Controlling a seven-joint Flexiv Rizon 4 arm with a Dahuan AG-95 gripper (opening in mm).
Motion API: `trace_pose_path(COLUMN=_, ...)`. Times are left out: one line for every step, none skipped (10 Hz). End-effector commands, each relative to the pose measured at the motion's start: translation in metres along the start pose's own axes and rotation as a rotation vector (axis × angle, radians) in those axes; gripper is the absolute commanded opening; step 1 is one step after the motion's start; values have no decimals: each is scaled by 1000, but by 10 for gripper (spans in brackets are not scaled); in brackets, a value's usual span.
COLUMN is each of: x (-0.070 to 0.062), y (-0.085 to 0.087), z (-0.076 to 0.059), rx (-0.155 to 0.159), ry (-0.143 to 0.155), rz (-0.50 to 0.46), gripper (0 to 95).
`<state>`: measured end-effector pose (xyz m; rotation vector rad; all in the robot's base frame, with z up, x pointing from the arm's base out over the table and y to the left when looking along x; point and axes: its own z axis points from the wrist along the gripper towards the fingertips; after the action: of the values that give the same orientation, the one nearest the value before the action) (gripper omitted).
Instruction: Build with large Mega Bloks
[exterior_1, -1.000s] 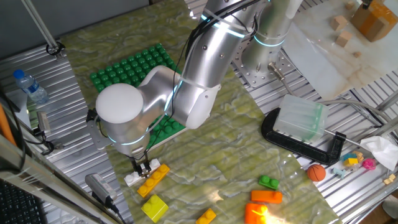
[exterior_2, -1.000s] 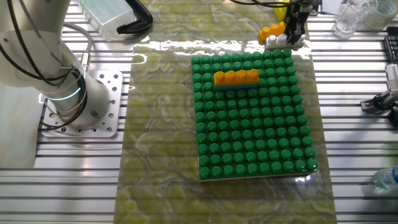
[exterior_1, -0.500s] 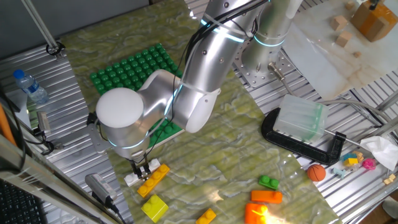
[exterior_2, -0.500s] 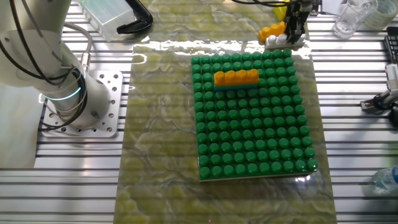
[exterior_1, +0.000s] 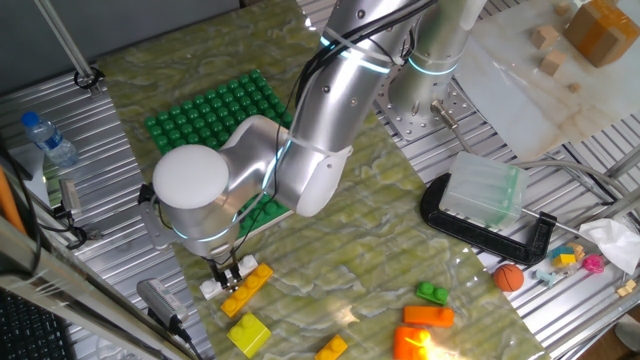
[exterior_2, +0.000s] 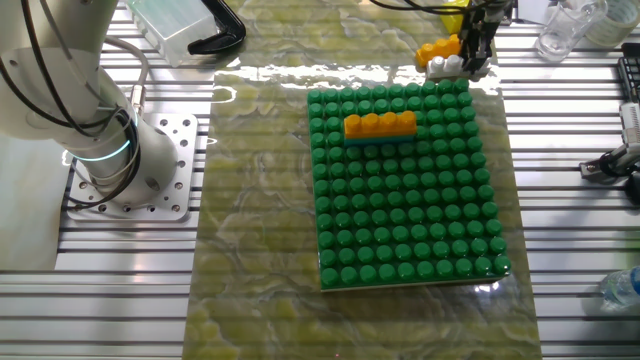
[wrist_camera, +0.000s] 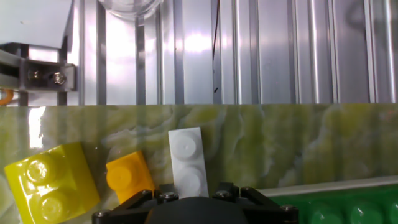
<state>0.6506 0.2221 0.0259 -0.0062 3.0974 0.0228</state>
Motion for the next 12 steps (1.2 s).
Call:
trace_pose_path(x=0, y=1, z=2, rx=1, ry=-1, rz=-5, gripper=380)
trace_pose_path(x=0, y=2, z=4, rx=2, ry=-2, rz=-14, gripper=380)
trace_pose_path(x=0, y=2, z=6, rx=2, ry=-3, rz=-16, gripper=380)
trace_pose_path(x=0, y=2, z=7, rx=3, ry=-3, rz=-18, gripper=380)
trace_pose_path(x=0, y=1, z=7, rx=3, ry=-3, rz=-18, gripper=380)
trace_pose_path(x=1, y=-1, z=9, rx=4, ry=-4, rz=-24, gripper=380)
trace_pose_path(x=2, y=-2, z=10, rx=4, ry=-4, rz=-23, gripper=380)
trace_pose_path(x=2, y=-2, z=10, rx=4, ry=-4, rz=-20, gripper=190)
trace_pose_path(x=2, y=-2, z=10, rx=5, ry=-4, rz=-17, gripper=190)
trace_pose_path(x=2, y=-2, z=10, rx=5, ry=-5, rz=-13, gripper=190)
trace_pose_path(x=2, y=-2, z=10, rx=6, ry=-4, rz=-9, gripper=0)
trace_pose_path(x=2, y=-2, z=10, rx=9, ry=-5, rz=-7, gripper=0)
